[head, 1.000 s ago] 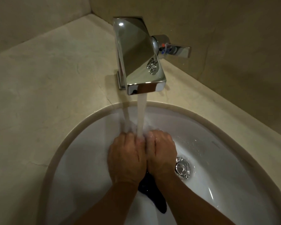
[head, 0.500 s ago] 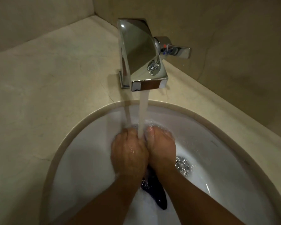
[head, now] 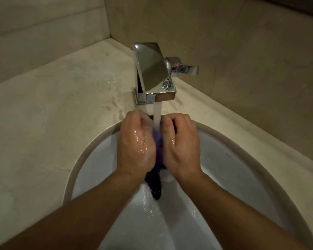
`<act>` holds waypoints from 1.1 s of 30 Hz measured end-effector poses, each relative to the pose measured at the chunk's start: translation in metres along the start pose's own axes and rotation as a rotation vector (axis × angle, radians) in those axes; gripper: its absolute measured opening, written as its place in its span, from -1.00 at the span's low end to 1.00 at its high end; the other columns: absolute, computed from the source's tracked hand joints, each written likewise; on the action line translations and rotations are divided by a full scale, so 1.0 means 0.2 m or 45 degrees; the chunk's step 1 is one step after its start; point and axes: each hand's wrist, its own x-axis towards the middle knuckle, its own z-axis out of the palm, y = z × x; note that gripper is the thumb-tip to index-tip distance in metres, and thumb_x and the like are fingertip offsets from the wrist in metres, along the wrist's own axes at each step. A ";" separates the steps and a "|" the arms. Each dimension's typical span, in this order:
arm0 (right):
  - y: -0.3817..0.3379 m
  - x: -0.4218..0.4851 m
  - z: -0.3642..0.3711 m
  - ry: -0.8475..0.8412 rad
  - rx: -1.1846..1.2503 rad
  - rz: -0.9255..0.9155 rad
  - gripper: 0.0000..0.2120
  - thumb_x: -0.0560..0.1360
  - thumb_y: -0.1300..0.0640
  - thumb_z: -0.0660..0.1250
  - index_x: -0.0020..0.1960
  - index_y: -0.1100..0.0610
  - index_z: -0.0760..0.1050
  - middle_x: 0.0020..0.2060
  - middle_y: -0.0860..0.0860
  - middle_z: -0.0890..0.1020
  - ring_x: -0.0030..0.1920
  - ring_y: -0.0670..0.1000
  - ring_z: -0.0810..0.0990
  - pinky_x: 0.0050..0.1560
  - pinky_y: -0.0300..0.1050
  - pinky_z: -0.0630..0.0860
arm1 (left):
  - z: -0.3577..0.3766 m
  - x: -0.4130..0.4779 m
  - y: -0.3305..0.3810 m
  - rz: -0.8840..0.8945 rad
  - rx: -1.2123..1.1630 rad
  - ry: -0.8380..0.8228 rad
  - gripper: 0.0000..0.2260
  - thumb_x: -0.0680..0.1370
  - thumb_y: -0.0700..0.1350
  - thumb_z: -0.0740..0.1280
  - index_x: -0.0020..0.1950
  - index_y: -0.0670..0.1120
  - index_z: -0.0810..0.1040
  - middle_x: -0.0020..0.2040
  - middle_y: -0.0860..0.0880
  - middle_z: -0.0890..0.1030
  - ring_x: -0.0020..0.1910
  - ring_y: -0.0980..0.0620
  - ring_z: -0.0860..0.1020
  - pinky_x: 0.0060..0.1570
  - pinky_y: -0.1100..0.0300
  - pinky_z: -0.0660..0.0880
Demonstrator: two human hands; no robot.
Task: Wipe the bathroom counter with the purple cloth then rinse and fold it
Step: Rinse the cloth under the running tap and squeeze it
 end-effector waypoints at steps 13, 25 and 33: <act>0.19 -0.26 0.09 -0.048 -0.152 0.362 -0.64 0.50 -0.21 0.21 0.18 -0.03 0.48 0.08 -0.11 0.53 0.10 -0.06 0.49 0.15 -0.05 0.46 | 0.04 -0.22 -0.31 -0.030 0.345 -0.323 -0.85 0.59 0.02 0.19 0.08 0.01 0.48 0.00 0.08 0.51 -0.01 0.06 0.50 0.01 0.02 0.51; 0.27 -0.26 0.21 -0.134 -0.465 0.402 -0.57 0.52 -0.17 -0.04 -0.15 -0.03 0.56 -0.20 -0.06 0.59 -0.09 0.05 0.49 -0.02 -0.03 0.31 | 0.12 -0.25 -0.31 0.304 0.697 -0.086 -0.70 0.61 -0.06 0.10 -0.19 -0.10 0.55 -0.30 -0.06 0.58 -0.32 -0.08 0.56 -0.21 0.06 0.51; 0.30 -0.17 0.22 -0.233 -0.464 0.421 -0.46 0.48 -0.18 -0.12 -0.15 0.05 0.58 -0.19 0.00 0.62 -0.08 0.10 0.56 0.10 0.06 0.46 | 0.17 -0.22 -0.28 0.134 0.845 -0.096 -0.90 0.39 -0.16 0.40 -0.28 -0.15 0.53 -0.39 -0.11 0.53 -0.42 -0.15 0.53 -0.37 0.07 0.50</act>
